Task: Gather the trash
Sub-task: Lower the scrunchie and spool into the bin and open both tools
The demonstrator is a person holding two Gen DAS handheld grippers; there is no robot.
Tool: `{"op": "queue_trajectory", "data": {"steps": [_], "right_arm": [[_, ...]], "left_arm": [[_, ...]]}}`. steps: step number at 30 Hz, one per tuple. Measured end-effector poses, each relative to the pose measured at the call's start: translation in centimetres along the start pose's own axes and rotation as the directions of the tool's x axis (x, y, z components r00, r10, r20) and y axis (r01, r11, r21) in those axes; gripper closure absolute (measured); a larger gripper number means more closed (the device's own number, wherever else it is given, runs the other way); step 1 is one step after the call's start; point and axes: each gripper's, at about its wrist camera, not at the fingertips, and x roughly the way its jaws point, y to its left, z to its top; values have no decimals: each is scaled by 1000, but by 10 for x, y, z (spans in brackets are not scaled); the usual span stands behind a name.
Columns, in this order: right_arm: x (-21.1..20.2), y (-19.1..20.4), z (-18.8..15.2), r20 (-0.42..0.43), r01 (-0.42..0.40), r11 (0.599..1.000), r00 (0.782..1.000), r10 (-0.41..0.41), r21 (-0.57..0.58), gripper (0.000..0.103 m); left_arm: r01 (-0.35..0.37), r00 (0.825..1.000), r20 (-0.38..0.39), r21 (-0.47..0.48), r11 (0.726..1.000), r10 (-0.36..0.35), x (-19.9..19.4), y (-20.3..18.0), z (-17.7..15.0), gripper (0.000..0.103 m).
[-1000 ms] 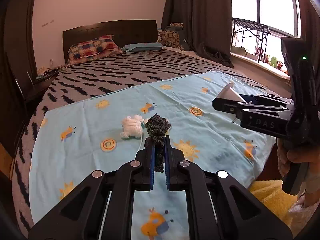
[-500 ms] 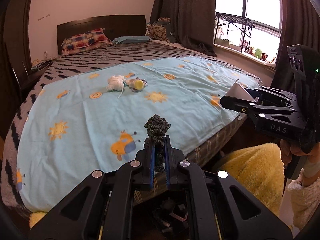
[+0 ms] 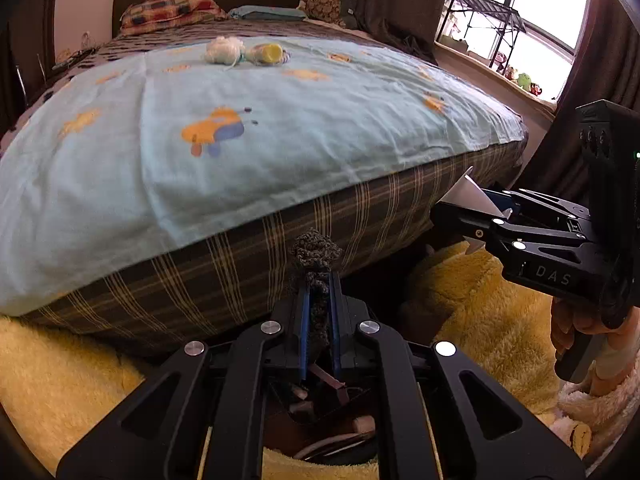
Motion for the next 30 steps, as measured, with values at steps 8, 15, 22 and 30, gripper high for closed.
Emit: {"op": "queue_trajectory", "data": {"steps": [8, 15, 22, 30], "right_arm": [[44, -11, -36, -133, -1, 997, 991, 11, 75, 56], [75, -16, -65, -227, 17, 995, 974, 6, 100, 56], [102, -18, -83, -302, 10, 991, 953, 31, 136, 56], [109, -23, -85, -321, 12, 988, 946, 39, 155, 56]], "left_arm": [[12, 988, -152, -54, 998, -20, 51, 10, -29, 96], [19, 966, -256, -86, 996, -41, 89, 14, -49, 96], [17, 950, -310, -105, 994, -49, 107, 22, -59, 96], [27, 939, -339, -123, 992, -67, 116, 20, -64, 96]]}}
